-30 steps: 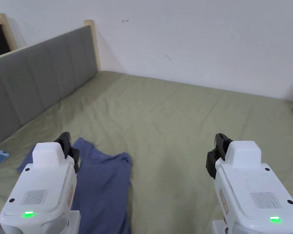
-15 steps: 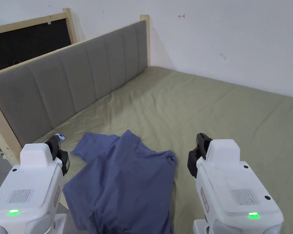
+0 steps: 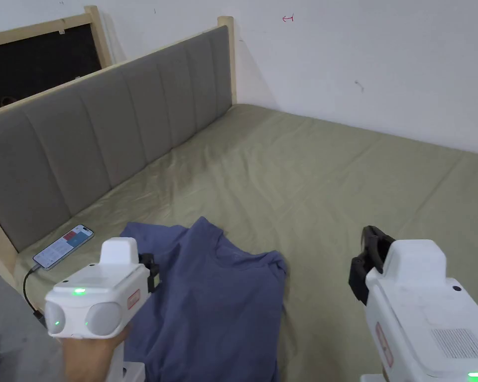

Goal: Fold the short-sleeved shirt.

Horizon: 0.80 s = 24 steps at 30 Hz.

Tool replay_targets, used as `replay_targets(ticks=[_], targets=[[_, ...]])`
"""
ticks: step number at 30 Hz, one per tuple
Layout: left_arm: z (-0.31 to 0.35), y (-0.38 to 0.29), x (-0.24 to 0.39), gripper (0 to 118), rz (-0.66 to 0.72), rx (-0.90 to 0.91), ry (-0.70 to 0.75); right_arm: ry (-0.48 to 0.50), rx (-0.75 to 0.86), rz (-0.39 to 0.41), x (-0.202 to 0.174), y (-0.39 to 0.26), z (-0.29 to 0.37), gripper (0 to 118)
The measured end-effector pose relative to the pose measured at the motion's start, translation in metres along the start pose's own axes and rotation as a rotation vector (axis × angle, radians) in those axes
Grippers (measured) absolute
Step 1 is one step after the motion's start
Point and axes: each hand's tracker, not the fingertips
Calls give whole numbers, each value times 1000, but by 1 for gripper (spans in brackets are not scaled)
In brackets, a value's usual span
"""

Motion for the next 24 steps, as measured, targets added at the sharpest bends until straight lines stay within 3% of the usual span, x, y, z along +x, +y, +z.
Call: replay_targets(ticks=[5,6,8,10,11,17,18,20,22,24], targets=[[-56,-8,10,1,24,-244,-8,-46,-23,1,21,-7,1,0],[-68,-10,11,7,34,-309,-6,-55,-28,5,25,-10,1,0],[-85,-17,11,42,74,-356,-2,-68,-42,11,30,-14,0,0],[-100,-23,11,103,92,-391,27,-79,-59,16,36,-20,0,0],[-105,-26,12,117,100,-405,54,-84,-66,16,38,-21,0,0],[-128,-48,23,117,23,-482,104,-108,-93,15,52,-31,-1,0],[-133,-51,25,109,13,-495,114,-113,-96,14,53,-32,-1,0],[-121,-52,38,75,-7,-515,93,-119,-102,15,57,-34,-1,0],[-120,-59,47,69,-32,-529,86,-126,-108,14,60,-35,1,0],[-131,-64,37,34,-23,-510,48,-130,-113,11,63,-36,1,0]])
